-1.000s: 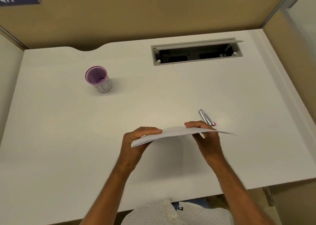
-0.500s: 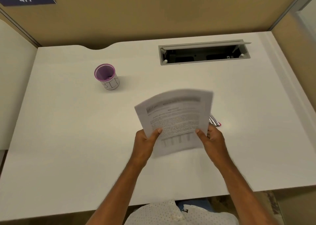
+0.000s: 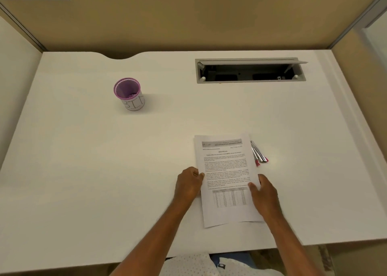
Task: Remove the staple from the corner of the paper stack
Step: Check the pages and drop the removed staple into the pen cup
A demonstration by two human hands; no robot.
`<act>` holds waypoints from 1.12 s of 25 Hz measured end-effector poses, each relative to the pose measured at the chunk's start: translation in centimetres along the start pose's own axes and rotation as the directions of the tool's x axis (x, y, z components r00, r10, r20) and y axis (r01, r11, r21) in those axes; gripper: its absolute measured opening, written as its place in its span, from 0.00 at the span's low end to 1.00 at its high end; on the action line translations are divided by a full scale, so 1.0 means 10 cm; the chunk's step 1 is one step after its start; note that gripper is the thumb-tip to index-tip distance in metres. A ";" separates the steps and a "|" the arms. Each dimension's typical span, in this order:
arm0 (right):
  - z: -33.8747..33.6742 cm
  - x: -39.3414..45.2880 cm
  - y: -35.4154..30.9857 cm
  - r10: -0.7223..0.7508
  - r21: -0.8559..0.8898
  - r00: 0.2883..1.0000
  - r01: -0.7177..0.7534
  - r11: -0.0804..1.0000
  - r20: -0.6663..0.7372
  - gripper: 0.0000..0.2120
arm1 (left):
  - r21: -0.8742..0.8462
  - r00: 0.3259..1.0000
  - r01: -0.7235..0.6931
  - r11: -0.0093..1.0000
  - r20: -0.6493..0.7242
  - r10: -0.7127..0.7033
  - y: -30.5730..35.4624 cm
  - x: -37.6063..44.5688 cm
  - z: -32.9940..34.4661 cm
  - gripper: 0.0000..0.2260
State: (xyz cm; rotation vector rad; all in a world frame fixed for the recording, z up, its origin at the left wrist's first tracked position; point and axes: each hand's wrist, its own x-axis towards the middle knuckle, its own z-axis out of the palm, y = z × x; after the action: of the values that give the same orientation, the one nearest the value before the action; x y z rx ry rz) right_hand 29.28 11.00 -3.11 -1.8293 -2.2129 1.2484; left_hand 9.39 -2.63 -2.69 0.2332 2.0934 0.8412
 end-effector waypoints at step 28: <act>0.63 0.11 -1.07 -0.555 -0.012 0.829 0.556 0.831 -0.072 0.11 | 0.590 0.798 -0.256 0.766 -0.318 0.512 -0.15 0.27 -0.38 0.09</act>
State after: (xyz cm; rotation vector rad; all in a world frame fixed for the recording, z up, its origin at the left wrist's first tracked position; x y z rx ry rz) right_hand 17.20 8.46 -1.82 -1.0567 -2.4242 1.0399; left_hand 5.01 -4.38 -3.81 0.8785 2.7698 0.5703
